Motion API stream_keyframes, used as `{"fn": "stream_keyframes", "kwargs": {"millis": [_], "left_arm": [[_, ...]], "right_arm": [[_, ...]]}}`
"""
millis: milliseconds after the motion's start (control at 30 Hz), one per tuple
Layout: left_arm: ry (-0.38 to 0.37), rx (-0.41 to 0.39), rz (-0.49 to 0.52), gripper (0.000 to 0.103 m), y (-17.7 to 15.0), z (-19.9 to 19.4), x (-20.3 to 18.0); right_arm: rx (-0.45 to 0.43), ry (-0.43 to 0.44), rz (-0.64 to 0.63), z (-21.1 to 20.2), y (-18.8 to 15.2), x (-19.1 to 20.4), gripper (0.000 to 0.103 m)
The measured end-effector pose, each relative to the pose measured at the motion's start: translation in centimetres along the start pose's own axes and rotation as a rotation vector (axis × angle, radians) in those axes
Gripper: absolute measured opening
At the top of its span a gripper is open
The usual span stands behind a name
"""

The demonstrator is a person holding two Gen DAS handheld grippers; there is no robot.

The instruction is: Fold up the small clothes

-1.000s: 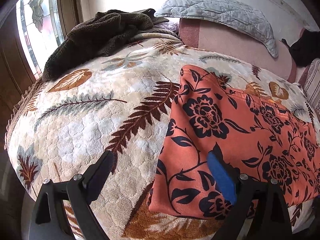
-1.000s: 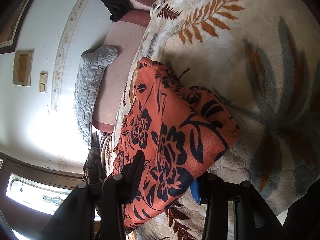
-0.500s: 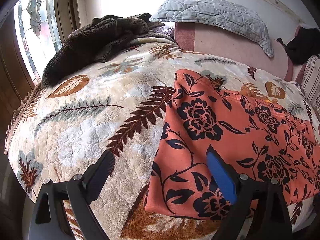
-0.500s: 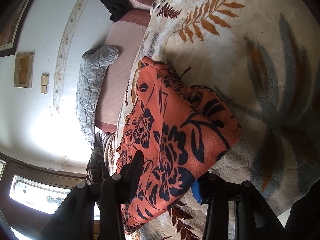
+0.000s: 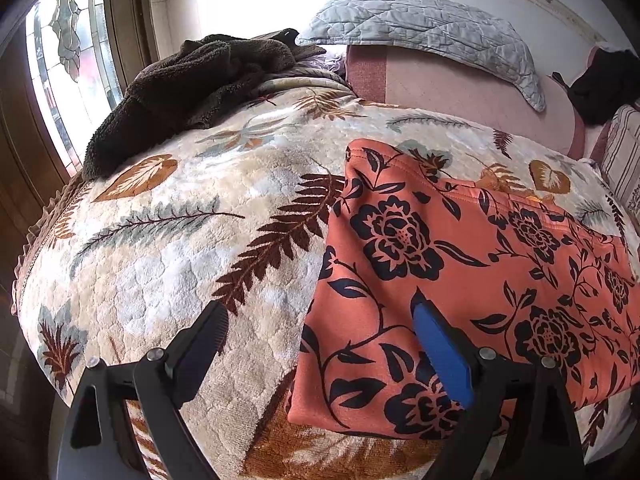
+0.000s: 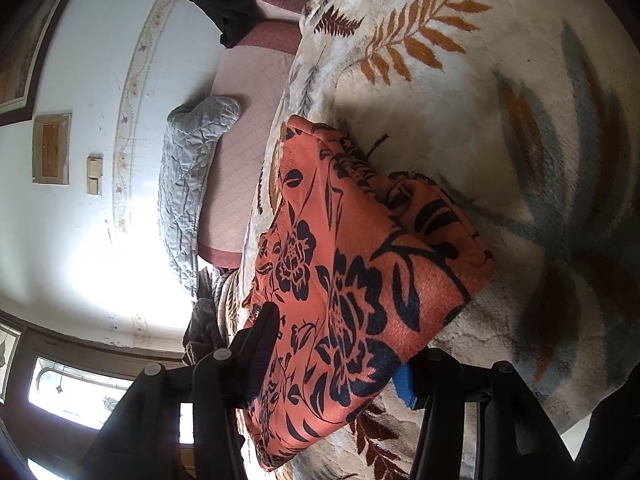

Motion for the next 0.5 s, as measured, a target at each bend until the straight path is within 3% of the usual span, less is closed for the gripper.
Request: {"fn": "stream_keyframes", "kwargs": {"millis": [200, 233, 300, 400, 500], "left_arm": [[-0.002, 0.008, 0.003, 0.094, -0.1, 0.3, -0.1], [0.000, 0.011, 0.009, 0.094, -0.1, 0.4, -0.2], [0.004, 0.037, 0.029, 0.094, -0.3, 1.0, -0.5], [0.003, 0.150, 0.062, 0.094, -1.3, 3.2, -0.9], [-0.052, 0.173, 0.008, 0.094, -1.1, 3.2, 0.1]], "right_arm": [[-0.017, 0.008, 0.017, 0.8, 0.8, 0.2, 0.052], [-0.020, -0.017, 0.006, 1.1, 0.9, 0.2, 0.049], [-0.019, -0.082, -0.013, 1.8, 0.9, 0.2, 0.028], [-0.038, -0.157, -0.033, 2.5, 0.9, 0.3, 0.019], [-0.062, -0.224, -0.116, 2.8, 0.7, 2.0, 0.017]]}}
Point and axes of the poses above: each gripper's, at about its wrist camera, not at the fingertips, and z roughly the way its jaws point, x to its left, y to its top, the point moved 3 cm from there along z, roughly the way its jaws point, and after that the axes turned 1 degree about y, right-handed, at the moved point
